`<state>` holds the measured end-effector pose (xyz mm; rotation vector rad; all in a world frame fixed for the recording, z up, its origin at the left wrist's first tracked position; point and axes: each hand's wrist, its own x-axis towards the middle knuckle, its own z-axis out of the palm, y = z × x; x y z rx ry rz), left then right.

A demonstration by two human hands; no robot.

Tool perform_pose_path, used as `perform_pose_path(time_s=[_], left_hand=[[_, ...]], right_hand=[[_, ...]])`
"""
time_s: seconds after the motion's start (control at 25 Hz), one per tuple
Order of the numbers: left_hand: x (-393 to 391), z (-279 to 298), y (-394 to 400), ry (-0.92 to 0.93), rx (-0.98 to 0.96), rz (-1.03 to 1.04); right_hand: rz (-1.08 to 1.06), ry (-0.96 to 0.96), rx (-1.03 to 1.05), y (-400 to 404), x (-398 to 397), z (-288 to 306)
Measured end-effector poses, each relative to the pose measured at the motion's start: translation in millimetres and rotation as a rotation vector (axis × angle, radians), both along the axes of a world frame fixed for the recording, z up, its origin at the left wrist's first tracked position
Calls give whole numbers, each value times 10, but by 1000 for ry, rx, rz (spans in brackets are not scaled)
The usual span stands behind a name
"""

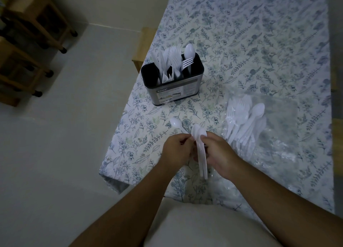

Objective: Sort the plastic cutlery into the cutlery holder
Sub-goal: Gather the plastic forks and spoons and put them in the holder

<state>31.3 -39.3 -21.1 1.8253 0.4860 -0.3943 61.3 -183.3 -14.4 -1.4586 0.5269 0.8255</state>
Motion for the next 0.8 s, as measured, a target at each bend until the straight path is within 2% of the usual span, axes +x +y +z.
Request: perform_pose_path(time_s=[0.12,0.2,0.32,0.52,0.64,0.72,0.8], left_hand=[[2,-6,51,-59,168,-77],[59,34,87,-48,267,52],[197,64,99,69,315,256],[411,16,73,111,364,200],[337,-9,75,21,451,98],[264,-12,129,-19,424,58],[206,-5,154,-4,220,79]], right_hand=[[57,-48,-41,-12,0,-11],[47,-79,-86,-11,3,15],[-12,-59,-62,-11,10,9],[-49,-38,-49,-47,78,-6],[-133,-5,37,-76,123,26],[-144,-9,73,-89,128,35],[-126,-33,65,-80,120,59]])
